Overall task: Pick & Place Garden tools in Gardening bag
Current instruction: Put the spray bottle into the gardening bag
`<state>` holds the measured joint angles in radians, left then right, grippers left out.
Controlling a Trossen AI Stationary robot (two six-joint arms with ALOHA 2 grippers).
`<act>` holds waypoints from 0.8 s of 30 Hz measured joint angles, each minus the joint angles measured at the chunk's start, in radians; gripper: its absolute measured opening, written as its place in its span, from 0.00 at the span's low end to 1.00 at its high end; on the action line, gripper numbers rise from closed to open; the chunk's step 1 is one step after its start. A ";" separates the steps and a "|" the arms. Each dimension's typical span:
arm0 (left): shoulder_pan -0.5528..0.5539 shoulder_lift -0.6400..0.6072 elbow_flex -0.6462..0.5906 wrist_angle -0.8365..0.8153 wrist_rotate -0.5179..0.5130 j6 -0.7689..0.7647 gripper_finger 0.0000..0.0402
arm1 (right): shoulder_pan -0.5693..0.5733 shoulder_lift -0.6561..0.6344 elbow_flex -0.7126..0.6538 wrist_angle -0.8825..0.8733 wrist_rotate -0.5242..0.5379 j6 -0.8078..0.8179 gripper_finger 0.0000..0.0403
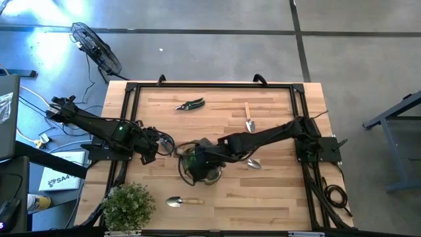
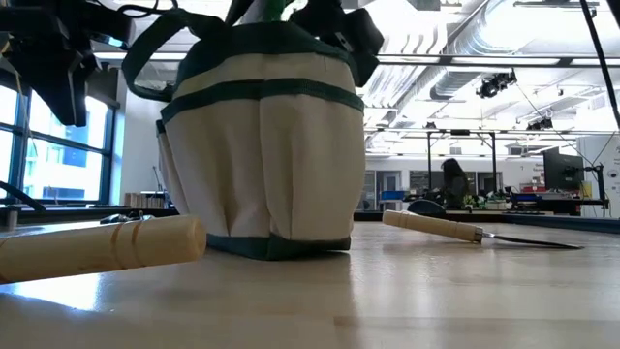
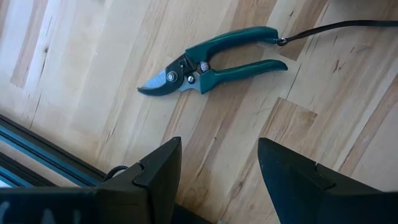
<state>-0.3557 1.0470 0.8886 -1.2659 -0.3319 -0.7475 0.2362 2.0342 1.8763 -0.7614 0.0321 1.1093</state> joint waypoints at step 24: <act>0.000 0.000 0.000 0.000 0.001 0.001 0.50 | 0.026 0.026 0.000 -0.051 -0.078 0.035 0.37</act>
<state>-0.3557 1.0470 0.8886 -1.2659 -0.3310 -0.7468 0.2617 2.0601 1.8763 -0.8127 -0.0458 1.1443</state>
